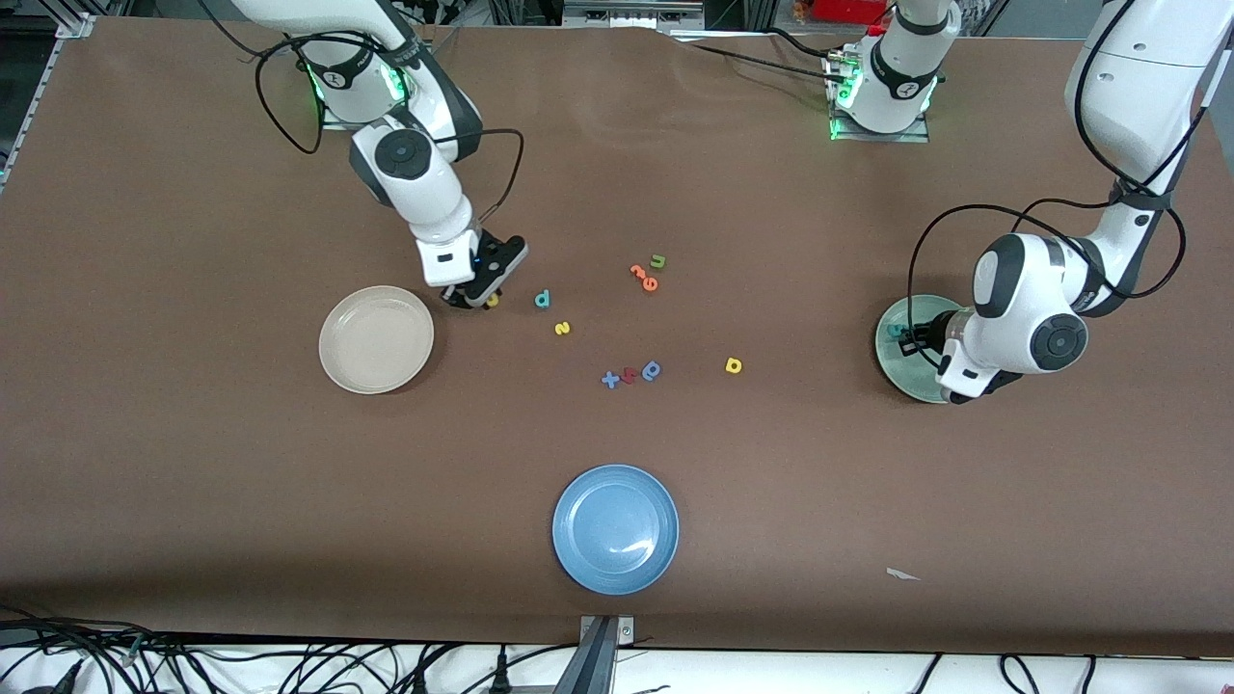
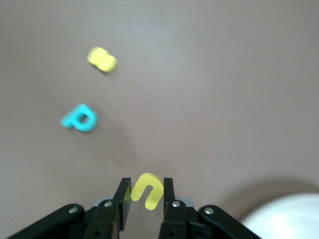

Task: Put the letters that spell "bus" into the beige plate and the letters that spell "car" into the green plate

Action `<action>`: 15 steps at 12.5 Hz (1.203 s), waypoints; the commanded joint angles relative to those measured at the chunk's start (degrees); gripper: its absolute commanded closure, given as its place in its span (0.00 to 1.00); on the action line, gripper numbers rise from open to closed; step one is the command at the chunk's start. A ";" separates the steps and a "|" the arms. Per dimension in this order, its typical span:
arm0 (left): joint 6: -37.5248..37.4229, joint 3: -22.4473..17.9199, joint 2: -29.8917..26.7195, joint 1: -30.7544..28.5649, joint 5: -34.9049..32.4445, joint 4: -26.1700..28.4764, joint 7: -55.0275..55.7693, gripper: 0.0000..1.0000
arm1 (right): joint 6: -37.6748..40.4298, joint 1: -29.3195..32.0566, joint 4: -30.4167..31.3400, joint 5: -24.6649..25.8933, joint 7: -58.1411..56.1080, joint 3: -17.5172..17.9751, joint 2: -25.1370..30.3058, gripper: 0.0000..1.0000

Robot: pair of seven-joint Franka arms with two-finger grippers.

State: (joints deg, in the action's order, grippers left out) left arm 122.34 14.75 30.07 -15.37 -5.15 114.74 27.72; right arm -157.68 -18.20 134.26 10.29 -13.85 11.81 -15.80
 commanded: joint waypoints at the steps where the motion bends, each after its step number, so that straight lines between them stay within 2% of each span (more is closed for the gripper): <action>1: -2.44 0.63 -5.09 -0.71 1.45 0.14 -1.27 0.00 | 5.16 0.01 0.83 0.61 -0.56 -3.01 3.31 0.80; 3: -4.56 2.90 -7.03 -0.63 4.42 -1.96 1.18 0.00 | 9.91 0.01 0.65 0.61 -1.09 -6.69 4.72 0.80; 5: -3.96 5.54 -6.52 1.21 6.03 -4.43 10.46 0.00 | 11.16 0.10 0.65 0.61 -1.79 -10.03 4.20 0.80; 7: -1.68 5.90 -5.55 5.85 5.76 -5.40 18.30 0.00 | 11.16 0.27 0.48 0.52 -1.88 -12.77 3.76 0.80; 8: 1.20 5.82 -4.76 8.92 5.76 -5.40 22.68 0.00 | 11.16 0.80 0.47 0.26 -1.28 -13.47 3.41 0.76; 9: 4.80 5.81 -3.62 11.39 5.59 -5.40 27.17 0.00 | 11.16 0.98 0.39 -0.01 -0.83 -13.57 3.15 0.55; 10: 8.49 5.73 -2.83 13.50 5.59 -5.49 30.69 0.00 | 11.25 0.98 -0.40 -0.09 -0.83 -13.48 3.06 0.17; 11: 12.10 5.64 -1.95 15.44 5.59 -5.75 34.38 0.00 | 11.25 0.98 -0.58 -0.10 -1.00 -13.48 3.14 0.12; 12: 14.13 5.46 -0.29 16.85 5.50 -7.06 37.99 0.00 | 11.77 0.80 -0.58 -0.10 -0.40 -13.30 3.23 0.13; 13: 14.50 5.20 2.34 18.69 4.63 -8.81 40.98 0.00 | 12.47 0.80 -0.67 -0.10 1.09 -12.78 3.23 0.19; 15: 14.50 4.23 7.61 21.34 -1.50 -14.16 49.05 0.00 | 14.66 0.80 -2.15 -0.10 6.69 -8.93 4.46 0.20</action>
State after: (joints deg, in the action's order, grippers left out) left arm 137.10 20.29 31.74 3.63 -2.01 107.31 70.21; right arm -146.35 -17.39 133.87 10.24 -12.19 -0.35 -12.67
